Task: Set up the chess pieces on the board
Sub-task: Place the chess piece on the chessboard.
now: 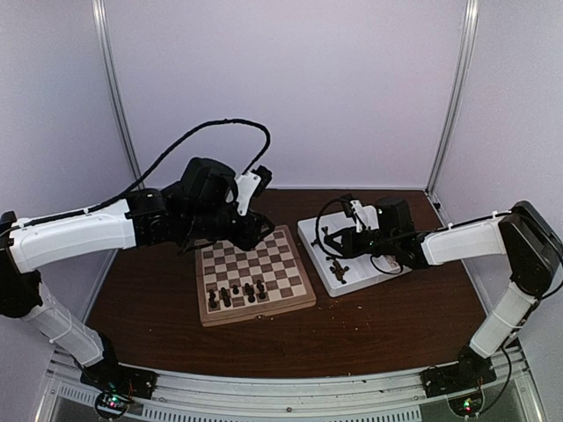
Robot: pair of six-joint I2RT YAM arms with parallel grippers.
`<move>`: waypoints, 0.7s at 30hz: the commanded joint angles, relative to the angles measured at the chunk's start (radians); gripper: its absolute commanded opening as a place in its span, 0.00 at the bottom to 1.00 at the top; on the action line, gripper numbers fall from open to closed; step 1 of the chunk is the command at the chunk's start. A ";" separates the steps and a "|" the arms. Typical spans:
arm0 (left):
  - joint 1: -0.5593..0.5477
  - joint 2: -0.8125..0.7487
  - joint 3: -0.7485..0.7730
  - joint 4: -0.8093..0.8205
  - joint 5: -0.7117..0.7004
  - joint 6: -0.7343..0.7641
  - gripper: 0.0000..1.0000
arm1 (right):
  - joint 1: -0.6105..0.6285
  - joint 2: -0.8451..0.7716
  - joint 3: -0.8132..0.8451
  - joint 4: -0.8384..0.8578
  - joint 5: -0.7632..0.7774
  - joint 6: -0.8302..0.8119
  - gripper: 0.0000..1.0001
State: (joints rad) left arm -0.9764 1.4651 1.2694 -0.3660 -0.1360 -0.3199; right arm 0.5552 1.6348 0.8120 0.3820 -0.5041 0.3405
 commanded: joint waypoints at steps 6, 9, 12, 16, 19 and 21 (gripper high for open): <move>0.019 -0.104 -0.143 0.137 -0.069 -0.066 0.57 | -0.003 0.005 0.025 -0.011 -0.002 0.004 0.02; 0.022 -0.107 -0.157 0.136 -0.055 -0.082 0.62 | -0.003 0.010 0.031 -0.008 -0.014 0.012 0.02; 0.024 -0.090 -0.148 0.120 -0.032 -0.083 0.66 | -0.003 0.019 0.032 0.009 -0.041 0.032 0.02; 0.025 -0.060 -0.128 0.118 0.024 -0.054 0.66 | -0.003 0.045 0.041 0.036 -0.100 0.058 0.02; 0.024 -0.027 -0.102 0.112 0.040 -0.018 0.66 | -0.003 0.063 0.040 0.102 -0.170 0.103 0.02; 0.024 -0.007 -0.088 0.108 0.016 -0.016 0.66 | -0.003 0.071 0.036 0.140 -0.209 0.135 0.03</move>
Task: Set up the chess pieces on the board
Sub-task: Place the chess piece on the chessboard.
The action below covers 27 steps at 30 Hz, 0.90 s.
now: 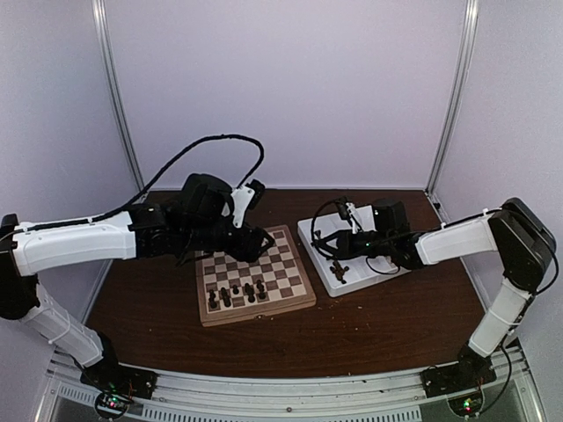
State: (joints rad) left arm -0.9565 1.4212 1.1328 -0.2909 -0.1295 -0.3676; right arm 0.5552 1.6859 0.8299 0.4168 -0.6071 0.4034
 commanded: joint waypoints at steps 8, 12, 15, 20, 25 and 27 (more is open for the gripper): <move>0.159 0.115 0.015 0.123 0.199 -0.246 0.61 | -0.003 0.061 0.001 0.277 -0.225 0.159 0.05; 0.163 0.173 0.039 0.206 0.305 -0.284 0.63 | -0.002 0.093 0.014 0.310 -0.259 0.183 0.05; 0.163 0.214 0.062 0.260 0.376 -0.322 0.67 | -0.002 0.110 0.025 0.318 -0.274 0.190 0.05; 0.162 0.233 0.037 0.380 0.400 -0.412 0.62 | 0.002 0.131 0.032 0.342 -0.290 0.209 0.05; 0.162 0.261 0.041 0.413 0.429 -0.447 0.56 | 0.007 0.148 0.035 0.387 -0.310 0.245 0.05; 0.162 0.284 0.045 0.444 0.462 -0.462 0.50 | 0.011 0.150 0.037 0.402 -0.317 0.254 0.05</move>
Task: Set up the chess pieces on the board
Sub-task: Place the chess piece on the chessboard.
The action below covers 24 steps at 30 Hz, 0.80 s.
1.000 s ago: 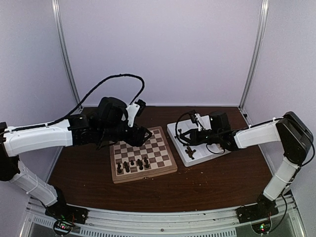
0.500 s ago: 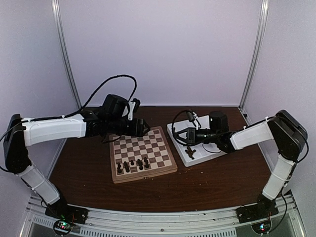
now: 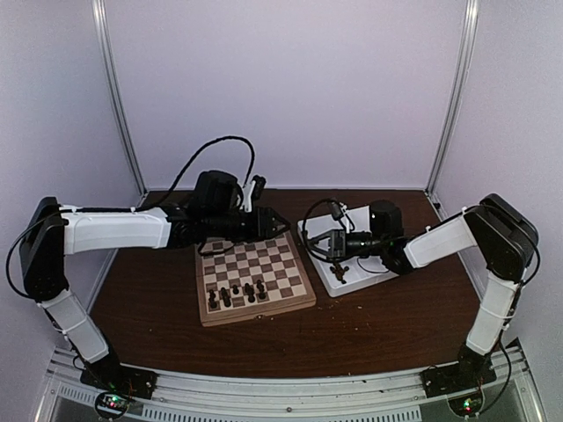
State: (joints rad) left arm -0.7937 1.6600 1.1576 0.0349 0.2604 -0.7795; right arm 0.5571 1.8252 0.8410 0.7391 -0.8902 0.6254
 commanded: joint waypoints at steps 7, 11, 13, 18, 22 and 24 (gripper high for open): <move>-0.002 0.109 0.062 0.138 0.105 -0.074 0.42 | 0.014 0.008 0.025 0.079 -0.038 0.024 0.05; -0.002 0.133 0.088 0.143 0.121 -0.080 0.43 | 0.019 0.011 0.032 0.069 -0.045 0.018 0.05; -0.002 0.145 0.095 0.155 0.132 -0.088 0.43 | 0.022 0.012 0.033 0.066 -0.046 0.015 0.05; -0.002 0.163 0.097 0.182 0.145 -0.101 0.43 | 0.028 0.012 0.038 0.053 -0.047 0.006 0.05; -0.002 0.171 0.097 0.189 0.145 -0.108 0.43 | 0.032 0.013 0.041 0.052 -0.050 0.006 0.05; -0.002 0.175 0.100 0.188 0.146 -0.108 0.43 | 0.033 0.011 0.042 0.051 -0.049 0.004 0.05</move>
State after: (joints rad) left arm -0.7940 1.8145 1.2274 0.1658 0.3874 -0.8776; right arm 0.5816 1.8275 0.8608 0.7788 -0.9226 0.6361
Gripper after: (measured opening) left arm 0.431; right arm 0.100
